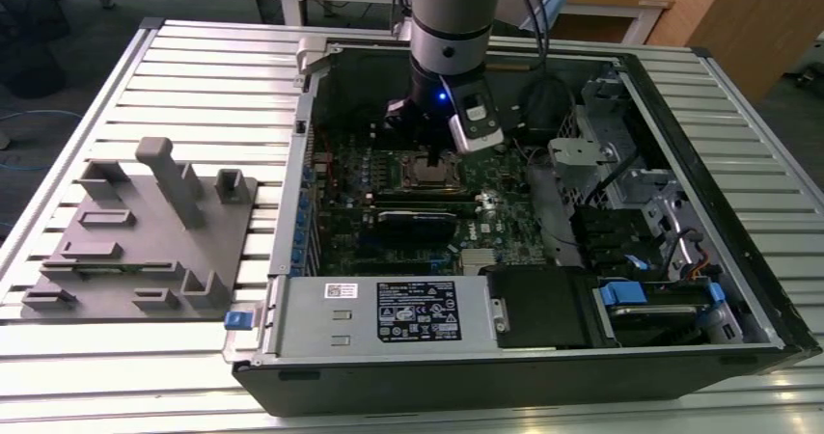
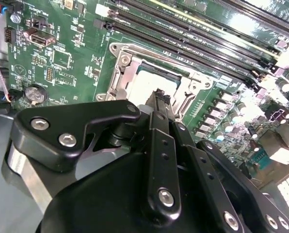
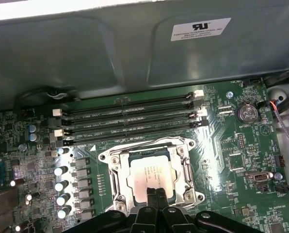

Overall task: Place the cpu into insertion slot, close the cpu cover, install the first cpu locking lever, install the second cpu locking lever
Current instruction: 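Install the second cpu locking lever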

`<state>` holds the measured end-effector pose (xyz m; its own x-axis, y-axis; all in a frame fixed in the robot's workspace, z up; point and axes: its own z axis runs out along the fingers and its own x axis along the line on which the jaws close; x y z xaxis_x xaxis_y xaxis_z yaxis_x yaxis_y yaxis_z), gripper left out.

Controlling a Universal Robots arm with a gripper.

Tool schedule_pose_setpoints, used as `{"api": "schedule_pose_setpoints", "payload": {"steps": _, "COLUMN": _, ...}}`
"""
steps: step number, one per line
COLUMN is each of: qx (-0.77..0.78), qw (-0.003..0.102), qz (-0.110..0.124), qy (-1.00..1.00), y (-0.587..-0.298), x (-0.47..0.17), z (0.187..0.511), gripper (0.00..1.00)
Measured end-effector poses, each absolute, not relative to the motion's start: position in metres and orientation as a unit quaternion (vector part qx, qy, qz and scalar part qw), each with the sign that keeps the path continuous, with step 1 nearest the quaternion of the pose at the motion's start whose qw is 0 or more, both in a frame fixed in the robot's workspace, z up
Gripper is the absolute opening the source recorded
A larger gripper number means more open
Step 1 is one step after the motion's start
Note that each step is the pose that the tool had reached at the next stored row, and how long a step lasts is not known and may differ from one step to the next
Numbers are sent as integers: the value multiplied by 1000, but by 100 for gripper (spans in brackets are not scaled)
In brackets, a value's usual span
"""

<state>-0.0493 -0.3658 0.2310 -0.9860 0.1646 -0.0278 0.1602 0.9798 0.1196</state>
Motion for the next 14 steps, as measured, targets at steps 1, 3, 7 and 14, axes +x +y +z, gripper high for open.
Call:
{"api": "schedule_pose_setpoints", "payload": {"steps": 1, "qx": 82, "qw": 19, "qz": 59, "qy": 995, "y": -366, "x": -49, "z": 231, "gripper": 11}}
{"api": "schedule_pose_setpoints", "payload": {"steps": 3, "qx": 82, "qw": 19, "qz": 59, "qy": 995, "y": -365, "x": -49, "z": 231, "gripper": 11}}
{"api": "schedule_pose_setpoints", "payload": {"steps": 7, "qx": 82, "qw": 19, "qz": 59, "qy": 995, "y": -364, "x": -47, "z": 231, "gripper": 11}}
{"api": "schedule_pose_setpoints", "payload": {"steps": 14, "qx": 82, "qw": 19, "qz": 58, "qy": 995, "y": -362, "x": -47, "z": 231, "gripper": 11}}
